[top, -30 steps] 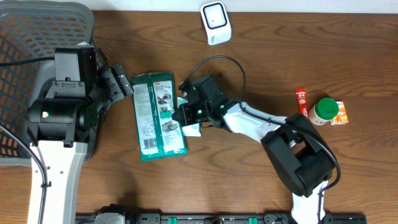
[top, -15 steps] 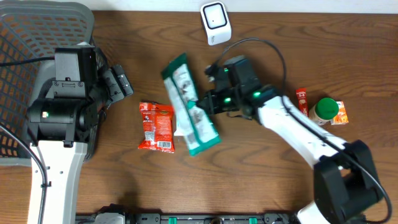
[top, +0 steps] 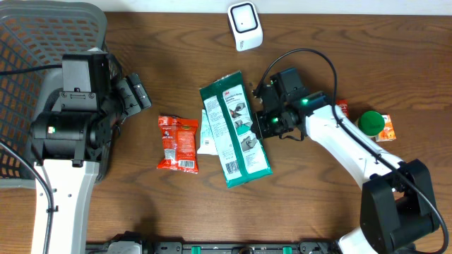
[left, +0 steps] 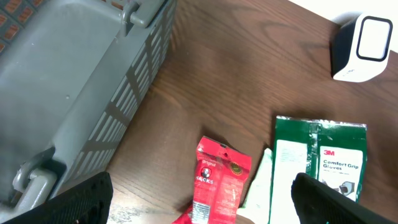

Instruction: Scan the item barcode

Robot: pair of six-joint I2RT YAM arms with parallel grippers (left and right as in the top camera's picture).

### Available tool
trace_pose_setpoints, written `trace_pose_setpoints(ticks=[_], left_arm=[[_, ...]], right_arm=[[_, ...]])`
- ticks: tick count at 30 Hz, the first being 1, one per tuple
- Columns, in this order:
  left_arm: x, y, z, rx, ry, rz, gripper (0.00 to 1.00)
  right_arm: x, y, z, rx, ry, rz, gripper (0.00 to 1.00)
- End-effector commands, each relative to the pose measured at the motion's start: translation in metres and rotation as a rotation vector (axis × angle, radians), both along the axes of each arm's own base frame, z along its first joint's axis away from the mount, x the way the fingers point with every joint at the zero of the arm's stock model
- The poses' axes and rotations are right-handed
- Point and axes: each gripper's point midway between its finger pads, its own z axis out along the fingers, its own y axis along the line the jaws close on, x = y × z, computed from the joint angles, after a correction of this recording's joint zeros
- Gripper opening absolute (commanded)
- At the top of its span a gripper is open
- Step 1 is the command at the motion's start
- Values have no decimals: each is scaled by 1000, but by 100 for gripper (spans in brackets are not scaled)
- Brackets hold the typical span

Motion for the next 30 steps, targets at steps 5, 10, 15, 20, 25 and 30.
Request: trace_pose_setpoints(ticks=[5, 10, 15, 20, 25, 30], left_arm=[[0, 3, 2, 15, -4, -1, 91], [0, 3, 2, 15, -4, -1, 91], [0, 3, 2, 15, -4, -1, 91], [0, 3, 2, 15, -4, -1, 92], [0, 3, 2, 15, -4, -1, 91], [0, 3, 2, 15, -4, -1, 92]], right_arm=[[3, -9, -4, -80, -44, 10, 53], [7, -13, -4, -83, -56, 9, 69], [16, -25, -7, -99, -62, -20, 74], [17, -25, -17, -87, -33, -21, 74], [15, -20, -18, -86, -43, 18, 75], [16, -21, -19, -89, -48, 24, 75]])
